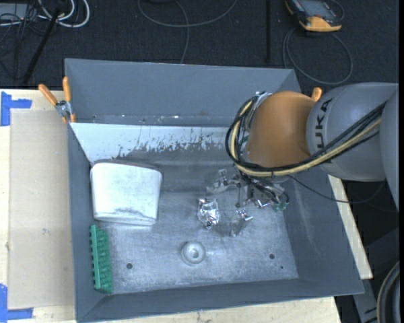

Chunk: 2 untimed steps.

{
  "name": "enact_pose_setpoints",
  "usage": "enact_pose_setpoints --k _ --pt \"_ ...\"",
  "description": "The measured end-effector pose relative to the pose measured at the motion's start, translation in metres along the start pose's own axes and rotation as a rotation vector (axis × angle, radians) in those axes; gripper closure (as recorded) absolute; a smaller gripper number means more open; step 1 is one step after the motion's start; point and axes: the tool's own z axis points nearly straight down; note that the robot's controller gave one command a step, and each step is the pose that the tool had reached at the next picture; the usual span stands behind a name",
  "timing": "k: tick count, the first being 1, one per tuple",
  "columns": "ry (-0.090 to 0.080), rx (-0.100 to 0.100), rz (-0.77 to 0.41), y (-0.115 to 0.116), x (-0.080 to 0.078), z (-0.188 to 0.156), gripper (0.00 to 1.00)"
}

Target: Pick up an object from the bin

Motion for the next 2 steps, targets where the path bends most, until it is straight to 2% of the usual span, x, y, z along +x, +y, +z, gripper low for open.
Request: enact_pose_setpoints --k 1,2 --pt "-0.001 0.003 -0.057 0.0103 -0.0162 0.0261 0.00" --pt "0.001 0.001 -0.056 0.0099 -0.0169 0.0244 0.00"
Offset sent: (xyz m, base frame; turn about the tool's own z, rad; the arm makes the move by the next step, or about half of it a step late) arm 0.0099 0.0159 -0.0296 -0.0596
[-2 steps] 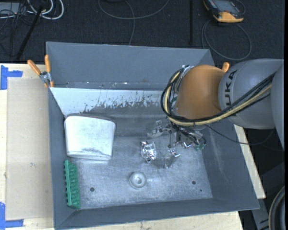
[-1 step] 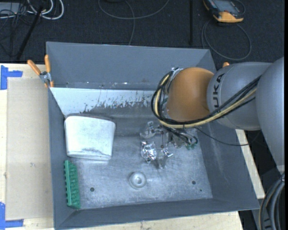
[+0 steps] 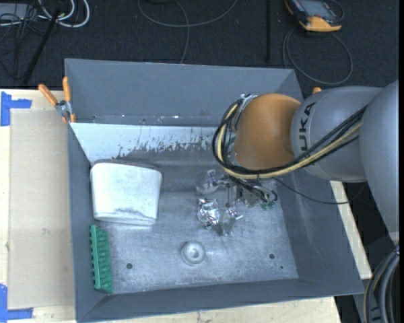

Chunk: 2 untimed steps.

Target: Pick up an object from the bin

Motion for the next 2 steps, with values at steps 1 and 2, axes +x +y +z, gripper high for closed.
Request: enact_pose_setpoints --k 1,2 --pt "-0.014 0.002 -0.001 0.000 -0.004 -0.003 1.00" --pt "-0.003 0.000 -0.002 0.000 -0.005 -0.029 1.00"
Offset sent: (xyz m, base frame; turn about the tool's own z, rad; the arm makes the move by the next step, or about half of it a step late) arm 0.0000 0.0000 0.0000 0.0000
